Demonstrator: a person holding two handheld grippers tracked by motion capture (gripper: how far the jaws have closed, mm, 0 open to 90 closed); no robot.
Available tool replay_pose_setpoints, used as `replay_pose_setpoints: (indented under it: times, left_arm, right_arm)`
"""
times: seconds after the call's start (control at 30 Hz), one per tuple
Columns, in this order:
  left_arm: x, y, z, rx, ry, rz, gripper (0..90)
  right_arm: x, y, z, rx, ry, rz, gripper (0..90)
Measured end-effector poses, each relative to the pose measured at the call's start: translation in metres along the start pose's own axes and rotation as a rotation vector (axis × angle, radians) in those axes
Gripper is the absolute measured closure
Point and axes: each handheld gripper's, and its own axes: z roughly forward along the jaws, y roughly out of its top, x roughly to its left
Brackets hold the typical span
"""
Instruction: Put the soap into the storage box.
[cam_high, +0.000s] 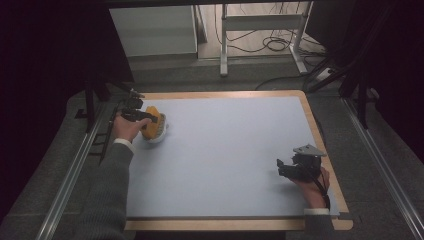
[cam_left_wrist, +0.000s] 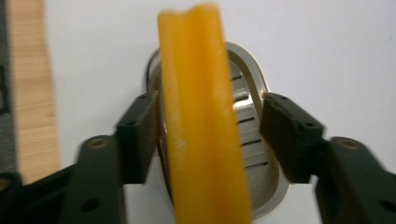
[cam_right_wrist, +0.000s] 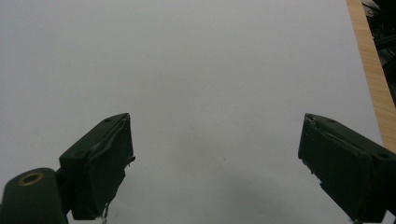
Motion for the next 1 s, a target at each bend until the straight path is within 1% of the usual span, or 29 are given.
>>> replay_pose_setpoints:
  times: [0.07,0.1,0.13,0.17,0.2,0.27,0.3,0.37,0.4,0.43,0.47,0.53,0.57,0.6,0.7,0.73,0.77,0.9,0.93,0.97,1.0]
  left_arm:
    - [0.001,0.000,-0.003,-0.009,0.003,-0.002,32.3]
    - [0.003,0.000,-0.011,-0.032,0.035,0.006,29.8]
    - [0.005,-0.001,-0.015,-0.042,0.032,0.008,28.7]
    - [0.005,-0.001,-0.019,-0.053,0.018,0.008,28.0]
    - [0.005,-0.001,-0.019,-0.053,0.018,0.008,26.6]
    - [0.004,-0.003,-0.028,-0.091,0.020,0.013,26.4]
    - [0.003,-0.005,-0.035,-0.097,-0.005,0.036,25.8]
    - [-0.001,-0.009,-0.040,-0.097,-0.019,0.059,24.1]
    - [-0.001,-0.009,-0.040,-0.097,-0.019,0.059,24.0]
    - [-0.004,-0.012,-0.044,-0.111,-0.044,0.069,23.7]
    - [-0.006,-0.015,-0.046,-0.116,-0.058,0.073,23.7]
    - [-0.012,-0.022,-0.049,-0.129,-0.078,0.101,23.3]
    - [-0.017,-0.029,-0.052,-0.138,-0.110,0.118,23.1]
    - [-0.021,-0.034,-0.053,-0.143,-0.131,0.135,22.8]
    - [-0.030,-0.050,-0.055,-0.146,-0.171,0.180,22.6]
    - [-0.030,-0.050,-0.055,-0.146,-0.171,0.180,22.5]
    - [-0.034,-0.060,-0.053,-0.148,-0.184,0.204,22.5]
    - [-0.039,-0.080,-0.049,-0.154,-0.208,0.221,22.6]
    - [-0.039,-0.080,-0.049,-0.154,-0.208,0.221,22.7]
    - [-0.040,-0.090,-0.047,-0.161,-0.222,0.221,22.7]
    - [-0.040,-0.090,-0.047,-0.161,-0.222,0.221,22.8]
  right_arm:
    - [0.002,0.000,0.000,0.000,0.001,-0.003,10.2]
    - [0.003,0.001,0.000,0.000,0.004,-0.003,10.2]
    - [0.003,0.001,0.000,-0.001,0.002,-0.004,10.2]
    - [0.004,0.001,0.000,-0.003,0.002,-0.008,10.2]
    - [0.004,0.001,0.000,-0.003,0.002,-0.008,10.2]
    - [0.004,0.001,0.000,-0.001,0.005,-0.009,10.2]
    - [0.005,0.001,0.000,-0.001,0.005,-0.008,10.2]
    - [0.005,0.001,0.000,0.001,0.005,-0.010,10.2]
    - [0.005,0.001,0.000,0.001,0.005,-0.010,10.2]
    - [0.005,0.002,0.000,-0.001,0.003,-0.013,10.2]
    - [0.005,0.002,0.000,-0.001,0.003,-0.013,10.2]
    - [0.005,0.002,0.000,-0.002,0.005,-0.008,10.2]
    - [0.005,0.002,0.000,-0.002,0.004,-0.009,10.2]
    - [0.005,0.002,0.000,-0.001,0.005,-0.009,10.2]
    - [0.004,0.002,0.000,-0.002,0.006,-0.005,10.2]
    - [0.004,0.002,0.000,-0.002,0.006,-0.005,10.2]
    - [0.004,0.002,-0.001,-0.005,0.004,-0.003,10.2]
    - [0.003,0.002,-0.002,-0.008,0.005,0.001,10.2]
    - [0.003,0.002,-0.002,-0.009,0.006,-0.001,10.2]
    - [0.003,0.002,-0.002,-0.010,0.006,-0.003,10.2]
    - [0.003,0.002,-0.002,-0.010,0.006,-0.003,10.2]
